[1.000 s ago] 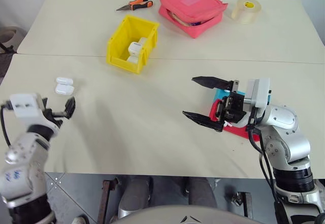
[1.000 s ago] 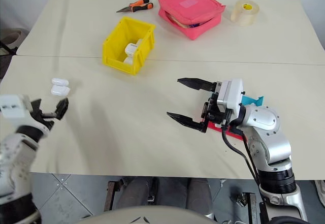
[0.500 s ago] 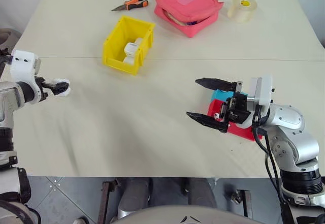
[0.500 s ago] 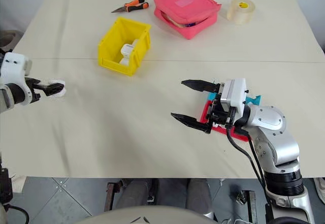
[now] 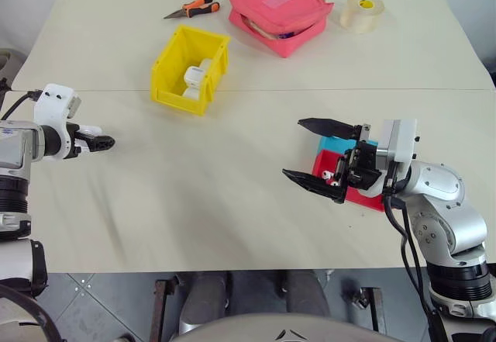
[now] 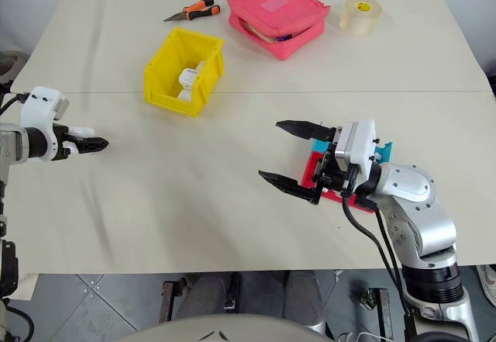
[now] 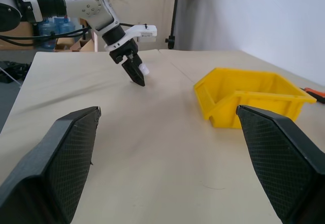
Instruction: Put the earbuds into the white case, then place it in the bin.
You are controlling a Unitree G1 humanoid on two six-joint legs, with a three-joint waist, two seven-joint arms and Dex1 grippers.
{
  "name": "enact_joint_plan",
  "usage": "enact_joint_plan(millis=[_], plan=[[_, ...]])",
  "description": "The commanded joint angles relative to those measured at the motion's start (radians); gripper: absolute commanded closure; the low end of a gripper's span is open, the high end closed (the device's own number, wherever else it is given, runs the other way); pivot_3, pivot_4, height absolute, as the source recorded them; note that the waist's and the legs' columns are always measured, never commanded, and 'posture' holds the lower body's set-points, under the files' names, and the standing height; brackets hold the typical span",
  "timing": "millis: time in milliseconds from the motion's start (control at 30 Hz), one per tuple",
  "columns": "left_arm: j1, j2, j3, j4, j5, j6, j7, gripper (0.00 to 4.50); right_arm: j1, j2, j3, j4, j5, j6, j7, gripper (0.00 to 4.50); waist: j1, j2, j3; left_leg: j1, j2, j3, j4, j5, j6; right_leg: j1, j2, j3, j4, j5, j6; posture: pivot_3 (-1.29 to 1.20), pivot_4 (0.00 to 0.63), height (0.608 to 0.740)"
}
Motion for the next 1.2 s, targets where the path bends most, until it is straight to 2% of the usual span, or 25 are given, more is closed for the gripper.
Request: enact_joint_plan(millis=[33,200,367,1000,1100,1200], plan=[[0.043,0.026,0.048,-0.039,0.003,0.101,0.019,0.03,0.001,0.009,-0.003,-0.036,0.009,-0.009,-0.009,0.00,-0.001,0.000,0.000,0.000,0.000,0.000,0.000,0.000,0.000,0.000,0.000,0.000,0.000,0.000,0.000,0.00,0.150,0.740],[0.106,0.021,0.111,-0.131,-0.007,0.185,0.043,0.03,0.001,0.017,-0.001,-0.035,0.009,-0.011,-0.013,0.00,-0.001,0.000,0.000,0.000,0.000,0.000,0.000,0.000,0.000,0.000,0.000,0.000,0.000,0.000,0.000,0.00,0.150,0.740],[0.130,-0.022,0.143,-0.150,-0.009,0.178,0.064,0.03,-0.004,0.023,0.005,-0.028,0.003,-0.015,-0.010,0.00,0.003,0.000,0.000,0.001,0.001,0.000,0.000,0.000,0.000,0.000,0.000,0.000,0.001,0.000,0.000,0.00,0.150,0.740],[0.028,-0.077,0.072,-0.026,0.028,0.072,0.061,0.03,-0.006,0.034,0.008,-0.022,-0.005,-0.014,-0.006,0.00,0.026,0.001,0.000,0.001,0.000,0.000,0.002,0.000,0.000,0.001,-0.001,0.001,0.003,0.000,0.000,0.00,0.150,0.740],[0.037,-0.072,0.069,-0.034,0.029,0.078,0.061,0.61,-0.001,0.036,0.008,-0.024,-0.008,-0.015,-0.007,0.00,0.027,0.001,0.000,0.002,0.000,0.001,0.002,0.000,0.000,0.001,-0.001,0.001,0.003,0.000,0.000,0.00,0.150,0.740],[0.053,-0.069,0.078,-0.051,0.024,0.087,0.059,1.57,0.000,0.037,0.008,-0.022,-0.009,-0.016,-0.007,0.00,0.025,0.001,-0.001,0.002,0.000,0.002,0.002,0.000,0.000,0.001,-0.001,0.002,0.004,0.000,0.000,0.00,0.150,0.740]])
